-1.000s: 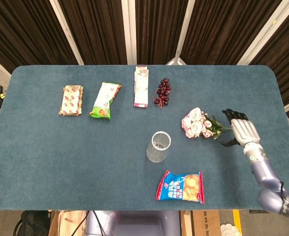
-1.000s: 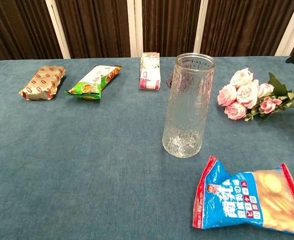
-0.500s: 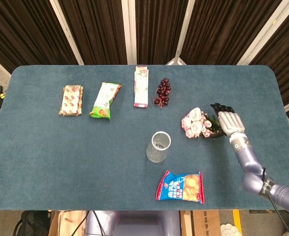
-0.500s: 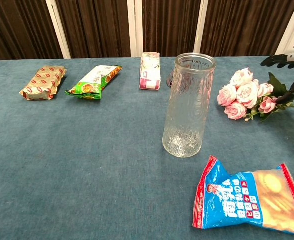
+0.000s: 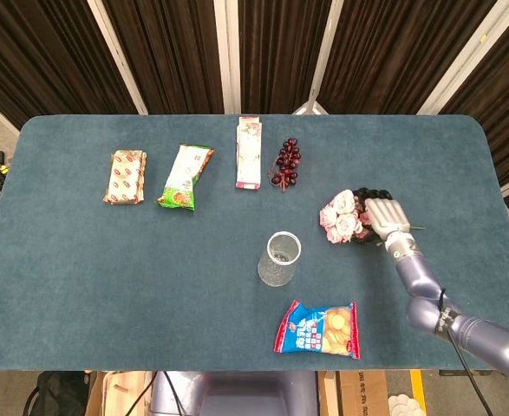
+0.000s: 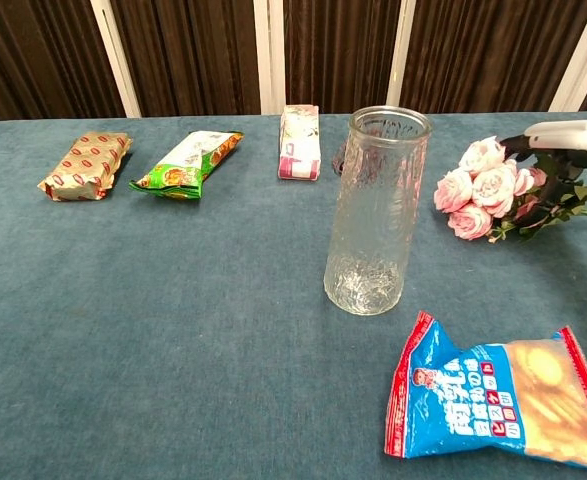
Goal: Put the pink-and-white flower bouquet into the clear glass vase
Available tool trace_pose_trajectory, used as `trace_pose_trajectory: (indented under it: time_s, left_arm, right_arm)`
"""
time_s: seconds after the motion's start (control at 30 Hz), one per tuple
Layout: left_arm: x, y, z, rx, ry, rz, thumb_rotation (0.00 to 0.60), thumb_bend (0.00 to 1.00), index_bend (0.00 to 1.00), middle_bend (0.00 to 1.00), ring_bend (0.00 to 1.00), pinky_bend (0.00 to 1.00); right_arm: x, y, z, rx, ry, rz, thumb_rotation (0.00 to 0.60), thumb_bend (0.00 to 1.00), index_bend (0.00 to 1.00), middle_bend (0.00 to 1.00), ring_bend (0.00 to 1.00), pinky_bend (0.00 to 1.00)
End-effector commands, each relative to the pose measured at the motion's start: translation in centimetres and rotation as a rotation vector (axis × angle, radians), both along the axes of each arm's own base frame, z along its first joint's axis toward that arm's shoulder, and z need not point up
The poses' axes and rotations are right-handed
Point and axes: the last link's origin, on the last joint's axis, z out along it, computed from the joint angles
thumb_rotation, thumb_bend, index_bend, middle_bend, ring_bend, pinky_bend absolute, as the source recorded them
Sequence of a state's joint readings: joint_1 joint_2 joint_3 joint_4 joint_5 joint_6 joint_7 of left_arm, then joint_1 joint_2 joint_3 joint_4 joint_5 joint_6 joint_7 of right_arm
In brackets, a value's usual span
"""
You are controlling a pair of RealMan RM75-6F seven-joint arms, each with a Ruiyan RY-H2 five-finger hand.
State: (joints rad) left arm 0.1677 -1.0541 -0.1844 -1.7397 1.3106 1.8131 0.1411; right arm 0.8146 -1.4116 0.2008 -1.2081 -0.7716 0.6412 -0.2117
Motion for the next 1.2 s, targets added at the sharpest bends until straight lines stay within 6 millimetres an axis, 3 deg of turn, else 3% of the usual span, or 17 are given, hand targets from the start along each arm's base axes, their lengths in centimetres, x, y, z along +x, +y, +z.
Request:
trace_pose_trajectory:
  time_s: [0.03,0.2,0.33,0.6,0.9,1.2]
  left_arm:
    - [0.0,0.1,0.0,-0.001,0.0,0.003,0.6,0.2,0.15,0.0,0.0,0.03]
    - [-0.1,0.2,-0.1,-0.005,-0.001,0.011,0.6,0.2,0.15,0.0,0.0,0.03]
    - [-0.2,0.3,-0.1,-0.01,-0.002,0.017,0.6,0.19,0.15,0.0,0.0,0.03]
    - [-0.1,0.4,-0.3,-0.021,-0.008,0.018,0.6,0.2,0.16,0.0,0.0,0.03]
    - [-0.2,0.6,-0.4,-0.039,-0.021,0.012,0.6,0.2,0.16,0.0,0.0,0.03]
    - [-0.2,0.6,-0.1,-0.05,-0.043,-0.012,0.6,0.2,0.16,0.0,0.0,0.03]
  right_arm:
    - [0.6,-0.4,-0.5,0.002,-0.005,0.012,0.6,0.18,0.22,0.22,0.2,0.0]
    - [1.0,-0.8,-1.0,-0.013,-0.01,0.023,0.6,0.18,0.33,0.35,0.36,0.01]
    - [0.8,-0.9,-1.1,-0.031,-0.009,0.023,0.6,0.27,0.43,0.45,0.48,0.1]
    - [0.7,-0.8,-0.4,-0.051,-0.033,0.036,0.6,0.29,0.47,0.47,0.51,0.13]
    - [1.6,0.1,3.0,-0.049,-0.236,0.001,0.6,0.29,0.48,0.47,0.52,0.14]
    - [4.8,0.5,9.4,-0.112,-0.569,0.014,0.6,0.29,0.48,0.47,0.52,0.14]
